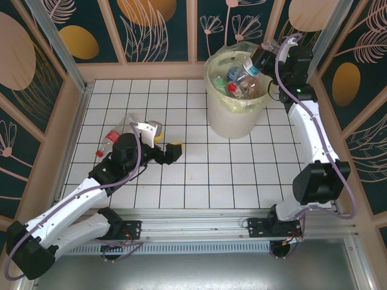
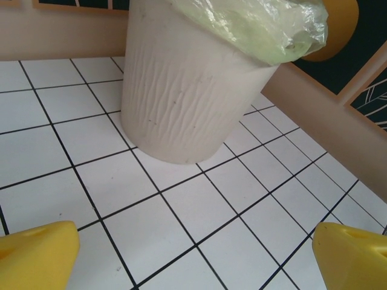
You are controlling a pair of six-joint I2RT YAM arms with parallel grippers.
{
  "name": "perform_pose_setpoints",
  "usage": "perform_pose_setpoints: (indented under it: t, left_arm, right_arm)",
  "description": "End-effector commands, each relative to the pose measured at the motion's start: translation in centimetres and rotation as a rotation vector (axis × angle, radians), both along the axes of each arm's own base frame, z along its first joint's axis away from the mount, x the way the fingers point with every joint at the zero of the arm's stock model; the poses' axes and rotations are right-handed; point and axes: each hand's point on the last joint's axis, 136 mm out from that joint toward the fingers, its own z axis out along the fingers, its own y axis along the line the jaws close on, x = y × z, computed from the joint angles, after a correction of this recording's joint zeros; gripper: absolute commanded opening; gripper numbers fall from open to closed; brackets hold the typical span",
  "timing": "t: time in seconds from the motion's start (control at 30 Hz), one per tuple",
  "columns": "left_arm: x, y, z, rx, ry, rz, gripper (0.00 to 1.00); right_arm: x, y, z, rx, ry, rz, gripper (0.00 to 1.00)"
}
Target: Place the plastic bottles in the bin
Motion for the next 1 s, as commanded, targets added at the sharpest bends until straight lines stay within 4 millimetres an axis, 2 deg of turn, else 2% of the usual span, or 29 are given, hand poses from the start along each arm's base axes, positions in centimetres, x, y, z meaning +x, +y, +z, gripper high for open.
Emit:
perform_pose_setpoints:
  t: [0.0, 0.2, 0.37, 0.43, 0.57, 0.77, 0.97]
  left_arm:
    - [0.1, 0.4, 1.4, 0.005, -0.038, 0.019, 0.99]
    - [0.1, 0.4, 1.2, 0.012, -0.033, 0.023, 0.99]
    - [0.2, 0.5, 1.0, 0.015, -0.029, 0.028, 0.99]
    - [0.3, 0.4, 1.0, 0.015, -0.028, 0.027, 0.98]
    - [0.4, 0.3, 0.8, 0.018, -0.022, 0.024, 0.99]
    - [0.4, 0.4, 0.8, 0.02, -0.022, 0.032, 0.99]
    - [0.6, 0.1, 0.6, 0.02, -0.016, 0.026, 0.99]
  right_arm:
    - [0.2, 0.4, 0.3, 0.05, 0.017, 0.06, 0.55]
    - [2.0, 0.0, -2.7, 0.082, 0.123, 0.082, 0.57]
    - [2.4, -0.7, -3.4, 0.055, 0.154, 0.045, 0.59]
    - [2.3, -1.3, -3.1, 0.057, 0.145, 0.019, 0.58]
    - [2.0, -1.8, -2.1, 0.126, 0.125, 0.078, 0.58]
    - [0.2, -2.4, 0.8, 0.071, 0.057, 0.13, 0.58]
    - [-2.2, -4.1, 3.6, 0.031, 0.0, 0.121, 0.58]
